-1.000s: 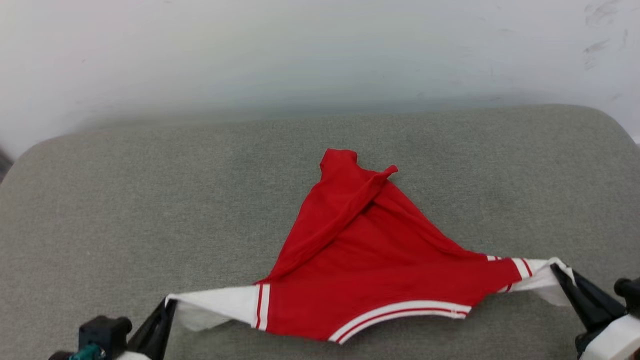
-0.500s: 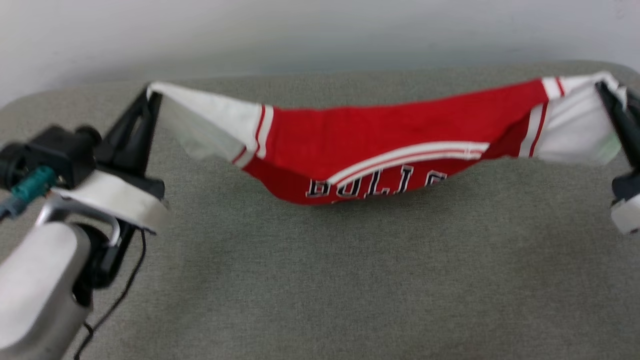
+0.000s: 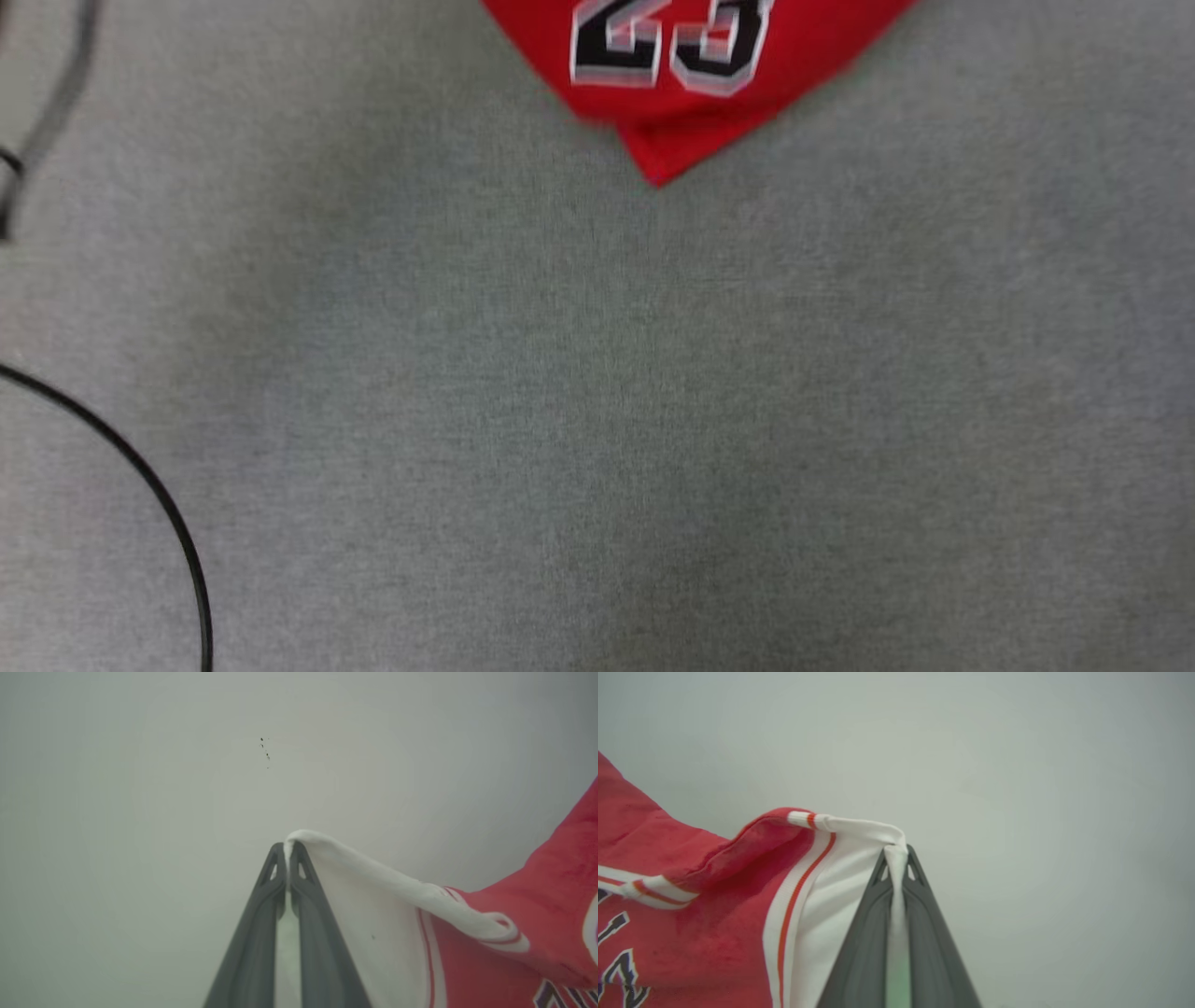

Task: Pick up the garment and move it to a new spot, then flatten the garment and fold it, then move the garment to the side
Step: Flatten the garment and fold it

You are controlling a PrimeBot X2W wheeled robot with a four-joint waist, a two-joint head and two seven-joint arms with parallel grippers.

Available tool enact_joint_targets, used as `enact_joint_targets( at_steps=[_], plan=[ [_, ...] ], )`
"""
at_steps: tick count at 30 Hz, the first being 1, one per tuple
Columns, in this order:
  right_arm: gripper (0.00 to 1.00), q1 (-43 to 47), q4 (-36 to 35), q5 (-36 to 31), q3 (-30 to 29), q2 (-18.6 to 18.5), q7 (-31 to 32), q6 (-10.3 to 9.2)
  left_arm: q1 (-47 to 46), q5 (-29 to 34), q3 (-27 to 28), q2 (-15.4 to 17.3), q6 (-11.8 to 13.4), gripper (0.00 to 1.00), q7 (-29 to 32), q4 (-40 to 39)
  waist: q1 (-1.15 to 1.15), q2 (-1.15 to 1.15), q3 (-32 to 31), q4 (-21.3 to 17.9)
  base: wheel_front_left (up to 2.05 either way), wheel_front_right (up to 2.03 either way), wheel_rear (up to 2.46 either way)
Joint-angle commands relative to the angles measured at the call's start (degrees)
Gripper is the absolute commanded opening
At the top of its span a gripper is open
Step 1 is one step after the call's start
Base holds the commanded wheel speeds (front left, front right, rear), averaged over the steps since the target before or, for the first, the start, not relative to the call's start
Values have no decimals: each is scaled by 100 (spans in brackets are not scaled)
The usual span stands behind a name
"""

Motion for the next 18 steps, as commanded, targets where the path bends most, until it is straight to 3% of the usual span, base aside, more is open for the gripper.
enact_joint_targets(
  at_steps=[1, 9, 18],
  plan=[
    [0, -418, 201, -76, 108, 58, 15, -5, -370, 52, 25, -63, -47, 0, -14, 192, -2, 0, 524, 4, 0, 0, 0],
    [0, -2782, 1599, -428, 635, 311, -60, -5, -2662, 357, 26, -410, -464, 0, -297, 1659, -2, 0, 1104, -23, 0, 0, 0],
    [0, -4471, 2900, -836, 1008, 720, -494, -5, -4093, 539, -173, -732, -699, 0, -723, 2833, -2, 0, 1401, 27, 0, 0, 0]
  ],
)
